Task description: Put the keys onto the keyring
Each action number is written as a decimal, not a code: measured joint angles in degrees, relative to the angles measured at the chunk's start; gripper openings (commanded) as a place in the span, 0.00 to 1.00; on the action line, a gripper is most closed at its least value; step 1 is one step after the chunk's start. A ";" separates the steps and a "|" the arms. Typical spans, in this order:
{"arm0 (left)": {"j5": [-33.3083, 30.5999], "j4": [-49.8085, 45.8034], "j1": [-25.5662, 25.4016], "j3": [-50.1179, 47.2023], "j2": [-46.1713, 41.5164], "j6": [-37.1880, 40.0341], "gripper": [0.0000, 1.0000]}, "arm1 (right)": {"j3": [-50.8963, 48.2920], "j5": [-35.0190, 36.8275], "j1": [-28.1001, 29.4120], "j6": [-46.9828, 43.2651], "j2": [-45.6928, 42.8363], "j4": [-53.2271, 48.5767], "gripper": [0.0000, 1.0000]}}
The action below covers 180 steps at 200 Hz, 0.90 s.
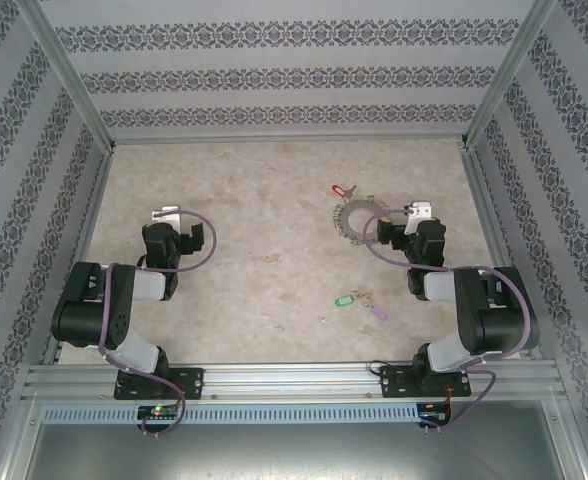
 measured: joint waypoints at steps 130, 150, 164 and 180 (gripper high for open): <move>7.34 -34.03 -0.09 16.02 -22.86 -29.05 1.00 | 34.91 -16.35 -2.51 22.03 -1.03 -51.32 0.82; 14.36 -35.74 -1.92 17.62 -17.92 -32.68 1.00 | 39.98 -19.50 -1.46 23.39 6.62 -57.11 0.77; 17.68 -37.70 -4.20 17.62 -16.22 -33.97 1.00 | 43.63 -21.20 -0.46 24.15 11.69 -60.19 0.70; 20.00 -39.60 -6.25 17.64 -15.69 -34.38 0.99 | 46.93 -22.58 0.90 24.98 16.15 -63.06 0.69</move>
